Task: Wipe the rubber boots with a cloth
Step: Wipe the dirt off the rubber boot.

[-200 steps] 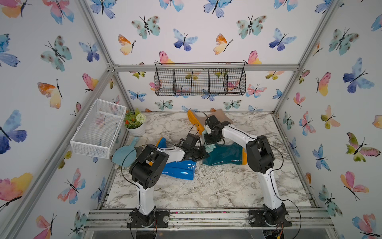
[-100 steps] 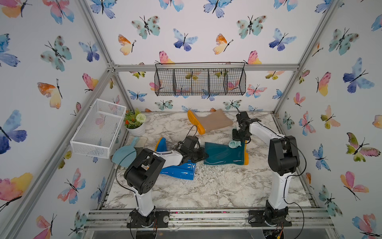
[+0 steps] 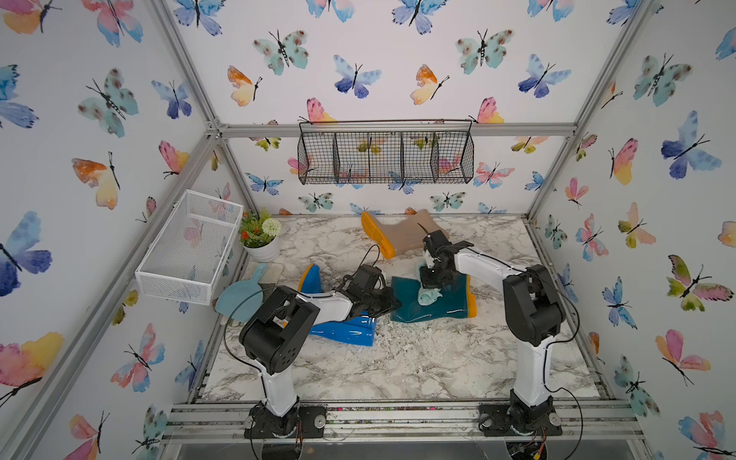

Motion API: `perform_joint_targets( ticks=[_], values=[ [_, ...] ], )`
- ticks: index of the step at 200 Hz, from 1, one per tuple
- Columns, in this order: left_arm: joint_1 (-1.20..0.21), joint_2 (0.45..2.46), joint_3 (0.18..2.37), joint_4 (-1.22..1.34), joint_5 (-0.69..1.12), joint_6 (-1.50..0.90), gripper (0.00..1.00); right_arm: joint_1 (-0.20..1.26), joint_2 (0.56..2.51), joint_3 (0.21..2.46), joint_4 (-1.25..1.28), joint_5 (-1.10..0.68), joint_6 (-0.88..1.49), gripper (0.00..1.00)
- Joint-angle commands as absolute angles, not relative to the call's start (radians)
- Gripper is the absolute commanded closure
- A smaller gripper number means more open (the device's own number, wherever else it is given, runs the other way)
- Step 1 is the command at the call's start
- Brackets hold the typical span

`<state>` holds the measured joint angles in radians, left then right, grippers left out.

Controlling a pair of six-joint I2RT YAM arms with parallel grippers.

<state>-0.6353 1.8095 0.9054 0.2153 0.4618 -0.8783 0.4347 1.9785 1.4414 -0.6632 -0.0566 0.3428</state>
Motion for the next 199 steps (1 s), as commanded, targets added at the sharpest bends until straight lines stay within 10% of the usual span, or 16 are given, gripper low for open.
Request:
perform_joint_targets(
  ticks=[1, 70, 152, 199],
  values=[
    [-0.640, 1.827, 0.926, 0.241, 0.474, -0.890, 1.00, 0.385, 1.928, 1.385, -0.686, -0.026, 0.336, 0.98],
    [-0.640, 1.850, 0.965, 0.212, 0.474, -0.881, 1.00, 0.612, 2.047, 1.540, -0.647, -0.118, 0.388, 0.98],
    [-0.640, 1.819, 0.903, 0.237, 0.455, -0.877, 1.00, 0.404, 1.815, 1.214, -0.573, -0.042, 0.377, 0.98],
    [-0.641, 1.774, 0.864, 0.250, 0.457, -0.903, 1.00, 0.640, 1.912, 1.339, -0.530, -0.096, 0.446, 0.98]
  ],
)
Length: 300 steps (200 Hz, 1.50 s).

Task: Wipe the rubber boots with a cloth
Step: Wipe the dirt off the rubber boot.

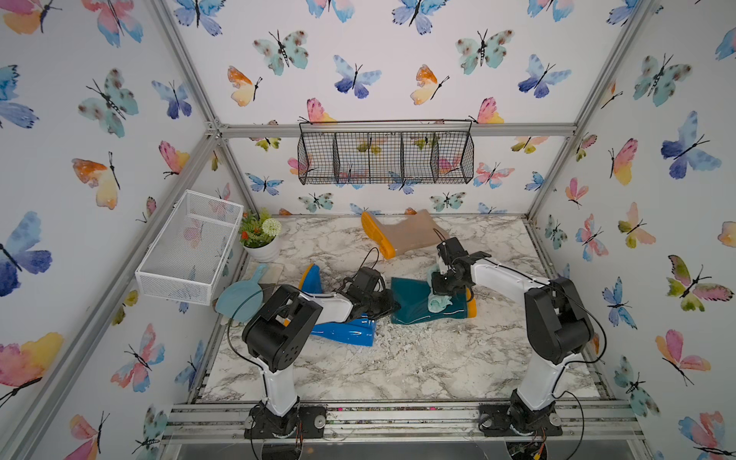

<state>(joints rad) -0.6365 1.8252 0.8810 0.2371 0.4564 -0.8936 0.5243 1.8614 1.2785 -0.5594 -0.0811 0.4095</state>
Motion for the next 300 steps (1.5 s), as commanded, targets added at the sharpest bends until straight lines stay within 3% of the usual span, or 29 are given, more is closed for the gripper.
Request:
perform_joint_targets(
  ticks=[1, 40, 68, 91, 113, 139, 166, 182, 215, 240, 258, 300],
  values=[
    [-0.641, 1.774, 0.863, 0.250, 0.457, -0.903, 1.00, 0.644, 1.913, 1.341, -0.530, -0.096, 0.446, 0.98],
    [-0.641, 1.772, 0.870, 0.239, 0.444, -0.894, 1.00, 0.603, 1.868, 1.222, -0.560, 0.046, 0.435, 0.98],
    [-0.644, 1.753, 0.863, 0.236, 0.428, -0.897, 1.00, 0.453, 1.739, 1.060, -0.521, 0.019, 0.428, 0.98],
    [-0.652, 1.746, 0.852, 0.239, 0.420, -0.903, 1.00, 0.442, 1.703, 1.044, -0.500, 0.006, 0.424, 0.98],
    [-0.660, 1.744, 0.836, 0.254, 0.410, -0.916, 1.00, 0.510, 1.725, 1.064, -0.435, -0.101, 0.464, 0.98],
    [-0.664, 1.734, 0.824, 0.267, 0.401, -0.940, 1.00, 0.672, 1.792, 1.179, -0.454, -0.079, 0.456, 0.98],
    [-0.666, 1.729, 0.839, 0.248, 0.396, -0.938, 1.00, 0.684, 1.807, 1.196, -0.519, 0.003, 0.440, 0.98],
    [-0.666, 1.727, 0.858, 0.227, 0.396, -0.924, 1.00, 0.631, 1.759, 1.150, -0.544, 0.065, 0.419, 0.98],
    [-0.661, 1.740, 0.880, 0.212, 0.414, -0.901, 1.00, 0.369, 1.586, 0.934, -0.478, -0.024, 0.430, 0.98],
    [-0.660, 1.753, 0.891, 0.214, 0.435, -0.894, 1.00, 0.341, 1.545, 0.891, -0.450, -0.064, 0.437, 0.98],
    [-0.660, 1.758, 0.895, 0.216, 0.446, -0.898, 1.00, 0.386, 1.535, 0.865, -0.366, -0.138, 0.478, 0.98],
    [-0.650, 1.790, 0.902, 0.264, 0.522, -0.954, 1.00, 0.690, 1.630, 0.997, -0.298, -0.096, 0.478, 0.98]
  ],
)
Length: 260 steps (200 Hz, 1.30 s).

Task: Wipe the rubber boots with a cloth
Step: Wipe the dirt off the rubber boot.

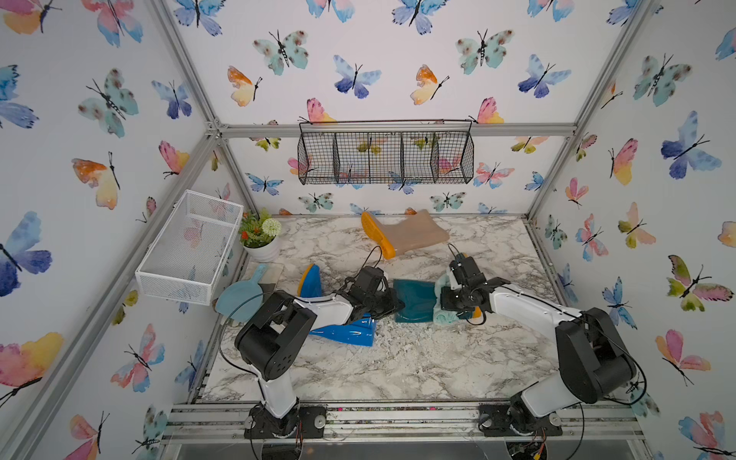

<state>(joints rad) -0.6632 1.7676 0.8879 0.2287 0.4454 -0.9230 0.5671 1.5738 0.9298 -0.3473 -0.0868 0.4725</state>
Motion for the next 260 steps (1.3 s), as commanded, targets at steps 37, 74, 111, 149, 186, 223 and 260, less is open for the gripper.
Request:
perform_joint_targets(
  ticks=[37, 74, 111, 149, 186, 223, 260],
  values=[
    [-0.620, 1.813, 0.917, 0.261, 0.570, -1.012, 1.00, 0.691, 1.571, 0.915, -0.301, 0.063, 0.414, 0.98],
    [-0.595, 1.815, 0.954, 0.188, 0.580, -0.993, 1.00, 0.510, 1.426, 0.742, -0.294, 0.077, 0.405, 0.98],
    [-0.587, 1.831, 0.977, 0.187, 0.604, -1.008, 1.00, 0.564, 1.391, 0.764, -0.225, 0.018, 0.370, 0.98],
    [-0.587, 1.868, 1.053, 0.131, 0.679, -1.021, 1.00, 0.818, 1.452, 0.839, -0.091, 0.058, 0.286, 0.98],
    [-0.570, 1.870, 1.096, 0.124, 0.719, -1.059, 1.00, 0.901, 1.576, 0.893, -0.103, 0.171, 0.248, 0.98],
    [-0.537, 1.843, 1.089, 0.153, 0.741, -1.100, 1.00, 0.815, 1.494, 0.782, -0.203, 0.474, 0.378, 0.98],
    [-0.504, 1.833, 1.071, 0.158, 0.747, -1.103, 1.00, 0.563, 1.334, 0.624, -0.124, 0.262, 0.423, 0.98]
  ],
)
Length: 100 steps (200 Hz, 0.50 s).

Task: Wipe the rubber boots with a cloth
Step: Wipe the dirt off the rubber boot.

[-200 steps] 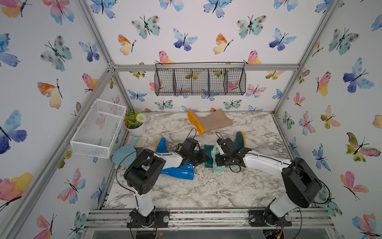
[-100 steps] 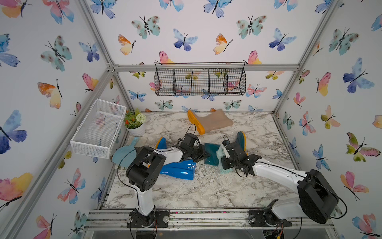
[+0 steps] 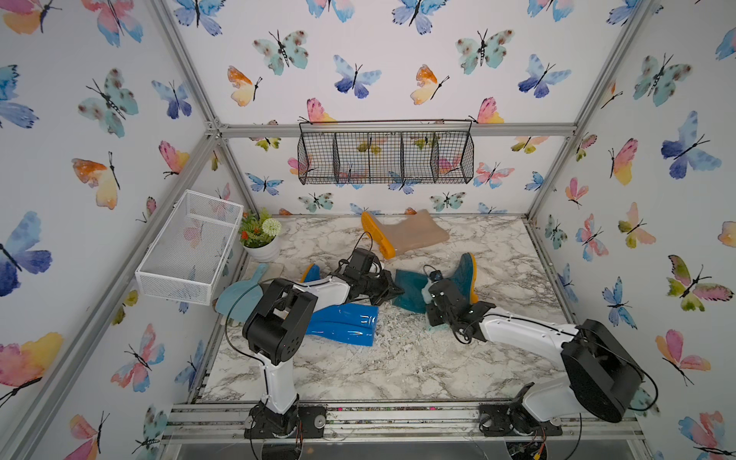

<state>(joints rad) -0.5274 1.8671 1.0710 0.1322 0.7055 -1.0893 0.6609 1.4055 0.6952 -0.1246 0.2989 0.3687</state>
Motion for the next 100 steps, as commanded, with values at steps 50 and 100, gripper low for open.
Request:
perform_joint_targets(
  ticks=[50, 100],
  values=[
    [-0.502, 1.842, 1.084, 0.156, 0.756, -1.101, 1.00, 0.629, 1.461, 0.750, -0.141, 0.148, 0.387, 0.98],
    [-0.503, 1.831, 1.071, 0.128, 0.741, -1.073, 1.00, 0.852, 1.553, 0.918, -0.117, 0.155, 0.309, 0.98]
  ],
)
